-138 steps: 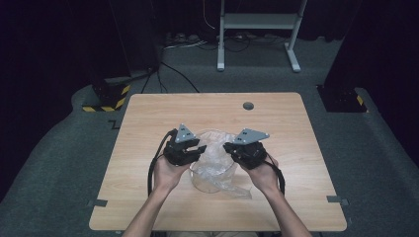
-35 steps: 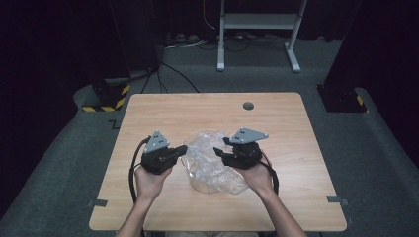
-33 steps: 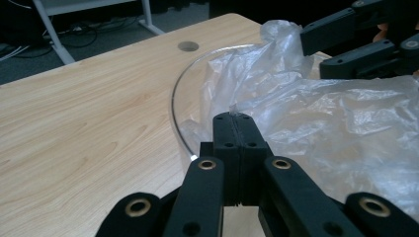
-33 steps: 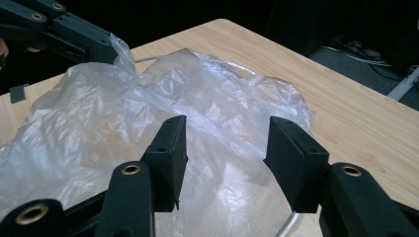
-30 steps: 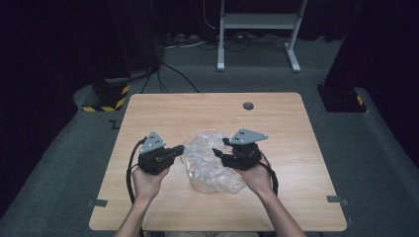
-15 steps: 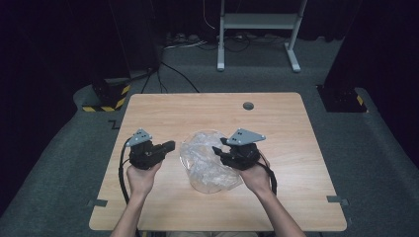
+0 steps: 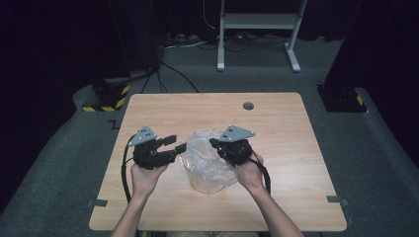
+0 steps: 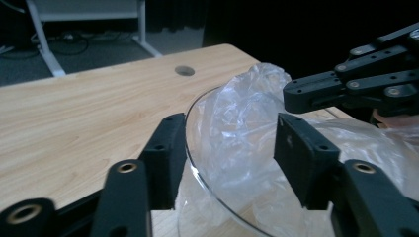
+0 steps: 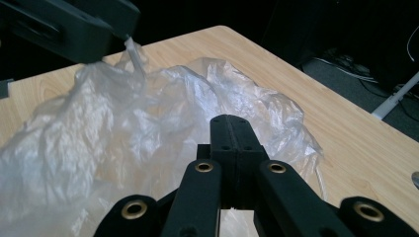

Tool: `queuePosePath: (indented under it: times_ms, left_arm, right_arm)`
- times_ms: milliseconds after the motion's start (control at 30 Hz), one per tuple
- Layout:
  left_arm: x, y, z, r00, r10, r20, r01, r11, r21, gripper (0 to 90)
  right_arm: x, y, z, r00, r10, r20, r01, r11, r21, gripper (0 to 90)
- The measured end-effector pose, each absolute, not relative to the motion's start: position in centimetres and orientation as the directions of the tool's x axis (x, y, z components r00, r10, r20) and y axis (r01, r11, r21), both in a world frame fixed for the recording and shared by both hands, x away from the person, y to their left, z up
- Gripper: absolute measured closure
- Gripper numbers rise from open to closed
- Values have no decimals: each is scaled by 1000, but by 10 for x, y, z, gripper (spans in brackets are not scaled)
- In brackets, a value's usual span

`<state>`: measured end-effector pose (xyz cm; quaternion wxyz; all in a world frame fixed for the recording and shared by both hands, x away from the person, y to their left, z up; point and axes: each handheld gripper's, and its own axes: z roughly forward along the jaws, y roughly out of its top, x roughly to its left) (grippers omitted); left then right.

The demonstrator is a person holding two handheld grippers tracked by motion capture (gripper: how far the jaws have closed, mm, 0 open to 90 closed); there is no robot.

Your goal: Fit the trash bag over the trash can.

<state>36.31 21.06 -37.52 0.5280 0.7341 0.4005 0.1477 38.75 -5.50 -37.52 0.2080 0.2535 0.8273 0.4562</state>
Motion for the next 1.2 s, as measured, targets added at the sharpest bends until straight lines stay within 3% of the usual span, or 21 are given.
queuePosePath:
  times_ms: [100,167,267,400,600,633,733,867,1033,1133,1167,1200]
  left_arm:
    - [370,205,-378,650,731,-210,455,-153,877,697]
    - [371,200,-380,655,737,-167,449,-202,871,808]
    - [369,196,-381,657,748,-98,429,-264,864,895]
    - [366,200,-381,648,760,-58,421,-294,858,900]
    - [364,209,-380,633,771,-65,418,-270,867,897]
    - [365,210,-379,631,772,-80,418,-252,873,859]
    - [369,213,-375,618,774,-137,421,-179,889,630]
    - [379,212,-370,628,750,-208,436,-117,892,512]
    - [394,195,-370,648,743,-167,451,-198,870,526]
    - [400,182,-374,649,752,-118,462,-267,846,614]
    - [403,180,-376,651,751,-109,466,-282,838,712]
    - [405,179,-377,651,750,-115,476,-284,832,712]
  right_arm:
    - [391,-53,-372,-783,613,-108,227,443,867,900]
    - [394,-52,-370,-779,620,-98,232,430,872,900]
    - [402,-51,-367,-771,630,-89,240,417,877,900]
    - [412,-51,-365,-761,643,-85,247,408,879,900]
    - [418,-46,-364,-761,644,-80,249,403,881,900]
    - [419,-45,-364,-763,642,-76,252,404,879,900]
    - [420,-39,-363,-772,629,-88,240,417,877,900]
    - [421,-33,-362,-781,618,-93,231,424,876,900]
    - [420,-30,-361,-791,604,-98,218,429,877,899]
    - [421,-31,-362,-792,604,-89,225,424,877,898]
    - [422,-32,-362,-792,604,-87,227,424,877,895]
    - [422,-32,-362,-792,604,-87,227,424,877,895]
